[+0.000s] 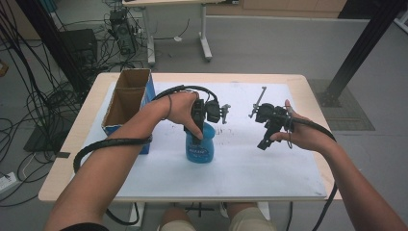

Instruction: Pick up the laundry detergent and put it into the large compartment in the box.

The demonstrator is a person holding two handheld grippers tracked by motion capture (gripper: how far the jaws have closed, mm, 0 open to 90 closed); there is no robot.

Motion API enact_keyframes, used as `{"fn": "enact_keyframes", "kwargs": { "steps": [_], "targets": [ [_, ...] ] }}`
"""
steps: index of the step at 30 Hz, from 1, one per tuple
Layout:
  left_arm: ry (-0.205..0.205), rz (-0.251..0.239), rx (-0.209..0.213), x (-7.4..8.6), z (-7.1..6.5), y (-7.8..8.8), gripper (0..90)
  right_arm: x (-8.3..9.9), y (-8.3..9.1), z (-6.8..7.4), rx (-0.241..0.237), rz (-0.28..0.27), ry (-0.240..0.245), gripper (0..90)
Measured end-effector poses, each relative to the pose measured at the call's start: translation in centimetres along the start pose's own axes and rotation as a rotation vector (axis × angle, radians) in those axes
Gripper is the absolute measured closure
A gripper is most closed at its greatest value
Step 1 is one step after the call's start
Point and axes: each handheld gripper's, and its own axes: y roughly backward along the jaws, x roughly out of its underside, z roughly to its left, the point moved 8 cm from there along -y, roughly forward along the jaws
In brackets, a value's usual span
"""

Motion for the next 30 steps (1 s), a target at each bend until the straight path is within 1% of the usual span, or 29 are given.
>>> {"fn": "enact_keyframes", "kwargs": {
  "steps": [12,18,24,26,30],
  "targets": [
    [0.005,-0.002,-0.001,0.0,-0.08,-0.01,37.2,-0.16,0.02,0.1,0.001,-0.001,0.002,12.7],
    [0.004,0.008,-0.001,-0.12,-0.06,0.04,37.2,-0.1,0.03,0.08,0.001,-0.004,0.003,12.7],
    [0.014,0.005,0.001,-0.14,-0.02,0.09,37.2,0.02,-0.03,-0.04,-0.002,-0.003,-0.002,12.7],
    [0.018,0.002,-0.004,-0.12,-0.02,0.12,37.2,0.08,-0.11,-0.08,-0.004,-0.005,-0.004,12.7],
    [0.031,-0.001,-0.006,-0.08,0.07,0.67,37.3,0.22,-0.22,-0.15,-0.006,-0.005,-0.007,12.7]
  ]
}}
